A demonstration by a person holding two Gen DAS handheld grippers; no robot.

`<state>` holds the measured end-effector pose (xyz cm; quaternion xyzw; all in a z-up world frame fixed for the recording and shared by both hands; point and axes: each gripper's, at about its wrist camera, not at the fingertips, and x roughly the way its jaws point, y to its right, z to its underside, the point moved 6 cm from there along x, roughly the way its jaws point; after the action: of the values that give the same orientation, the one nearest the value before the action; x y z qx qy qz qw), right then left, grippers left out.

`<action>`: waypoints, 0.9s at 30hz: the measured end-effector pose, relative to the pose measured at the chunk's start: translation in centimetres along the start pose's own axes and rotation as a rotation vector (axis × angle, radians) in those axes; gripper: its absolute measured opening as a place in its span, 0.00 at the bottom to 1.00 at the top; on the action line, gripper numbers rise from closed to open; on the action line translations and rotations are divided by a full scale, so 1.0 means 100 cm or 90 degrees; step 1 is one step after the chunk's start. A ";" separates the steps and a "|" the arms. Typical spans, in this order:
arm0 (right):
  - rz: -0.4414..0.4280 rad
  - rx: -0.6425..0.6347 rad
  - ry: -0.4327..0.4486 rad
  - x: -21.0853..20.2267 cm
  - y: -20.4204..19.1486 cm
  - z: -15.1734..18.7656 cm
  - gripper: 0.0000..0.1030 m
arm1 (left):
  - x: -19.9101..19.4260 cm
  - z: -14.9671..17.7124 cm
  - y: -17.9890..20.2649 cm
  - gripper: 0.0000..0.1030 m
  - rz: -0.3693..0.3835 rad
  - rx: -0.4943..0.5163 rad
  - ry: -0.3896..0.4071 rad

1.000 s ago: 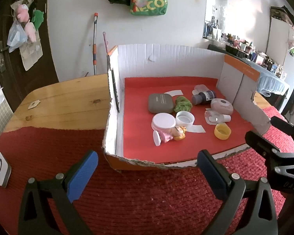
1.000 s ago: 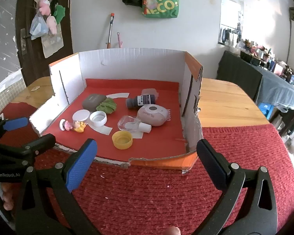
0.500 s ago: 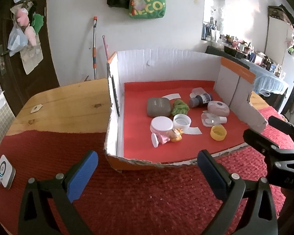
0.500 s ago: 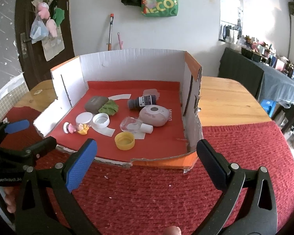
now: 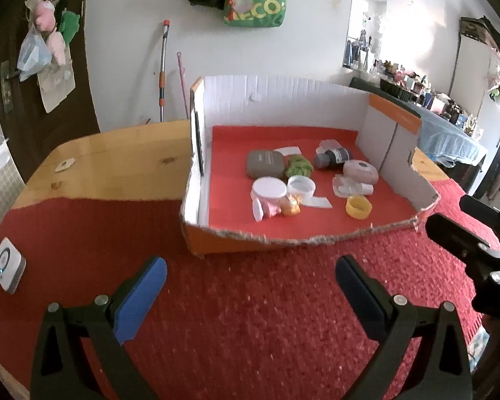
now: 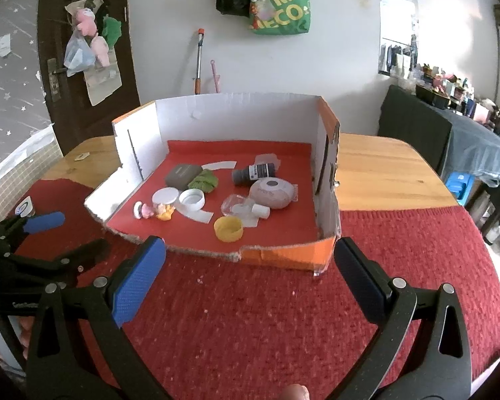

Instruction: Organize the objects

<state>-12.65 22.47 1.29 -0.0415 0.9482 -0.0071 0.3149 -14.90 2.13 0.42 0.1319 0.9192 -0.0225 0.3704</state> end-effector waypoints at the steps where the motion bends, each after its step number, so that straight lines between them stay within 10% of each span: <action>1: -0.001 0.001 -0.001 -0.002 0.000 0.002 1.00 | 0.000 0.002 0.000 1.00 0.001 -0.001 -0.003; 27: -0.016 0.021 -0.091 0.020 0.000 0.052 1.00 | 0.016 0.038 -0.001 1.00 -0.006 -0.006 -0.068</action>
<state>-11.16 22.42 -4.08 -0.0482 0.9224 -0.0239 0.3824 -13.45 1.90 -3.46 0.1241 0.8988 -0.0269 0.4195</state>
